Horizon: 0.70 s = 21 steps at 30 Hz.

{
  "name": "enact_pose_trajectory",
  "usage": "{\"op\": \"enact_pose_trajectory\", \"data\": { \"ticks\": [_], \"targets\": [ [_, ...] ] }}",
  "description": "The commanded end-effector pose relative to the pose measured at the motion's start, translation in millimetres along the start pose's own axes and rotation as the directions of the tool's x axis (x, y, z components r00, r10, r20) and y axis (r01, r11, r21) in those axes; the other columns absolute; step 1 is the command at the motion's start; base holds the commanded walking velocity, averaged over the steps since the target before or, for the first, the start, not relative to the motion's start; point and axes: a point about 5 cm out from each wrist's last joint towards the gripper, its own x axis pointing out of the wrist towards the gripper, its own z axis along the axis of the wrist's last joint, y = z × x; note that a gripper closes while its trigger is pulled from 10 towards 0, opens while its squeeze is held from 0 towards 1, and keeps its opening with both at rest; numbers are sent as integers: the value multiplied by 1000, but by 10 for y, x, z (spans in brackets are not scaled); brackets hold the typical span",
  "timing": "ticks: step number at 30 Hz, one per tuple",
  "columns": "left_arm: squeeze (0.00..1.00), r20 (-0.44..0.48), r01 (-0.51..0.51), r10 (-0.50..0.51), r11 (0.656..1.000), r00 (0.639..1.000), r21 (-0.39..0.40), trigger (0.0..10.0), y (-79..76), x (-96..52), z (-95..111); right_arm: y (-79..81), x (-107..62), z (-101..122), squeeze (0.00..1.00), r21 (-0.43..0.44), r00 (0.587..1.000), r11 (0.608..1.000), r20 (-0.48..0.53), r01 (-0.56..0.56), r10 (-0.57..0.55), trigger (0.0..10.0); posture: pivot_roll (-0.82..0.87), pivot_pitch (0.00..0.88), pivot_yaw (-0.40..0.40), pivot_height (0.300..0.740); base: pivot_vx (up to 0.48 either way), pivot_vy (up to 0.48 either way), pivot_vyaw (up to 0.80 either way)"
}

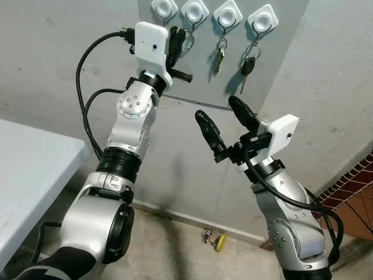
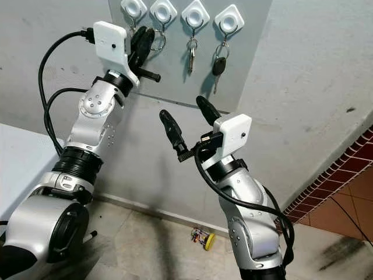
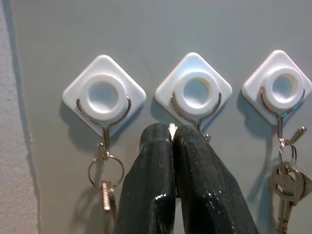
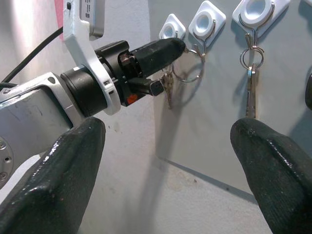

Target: Hang keys on a hook

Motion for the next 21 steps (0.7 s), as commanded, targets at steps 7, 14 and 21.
{"op": "enact_pose_trajectory", "data": {
  "ticks": [7, 14, 21],
  "targets": [
    [0, 95, 40, -41, 999, 995, 13, 10000, -50, 90, 226, 32, 2, 46, 0, -1, 1000, 1000, 20, -13, 13, 10000, -9, 98, 2, 740, 0, 0, 0],
    [0, 140, 123, -123, 992, 982, 10, 10000, -209, 77, 271, 40, 6, 40, 0, 1, 1000, 1000, 19, -16, 16, 10000, -9, 98, 2, 740, 0, 0, 0],
    [0, 132, 216, -214, 976, 968, -5, 10000, -369, 15, 218, 46, 5, 34, 0, 2, 1000, 1000, 17, -17, 17, 10000, -11, 94, 5, 740, 0, 0, 0]
  ]
}}
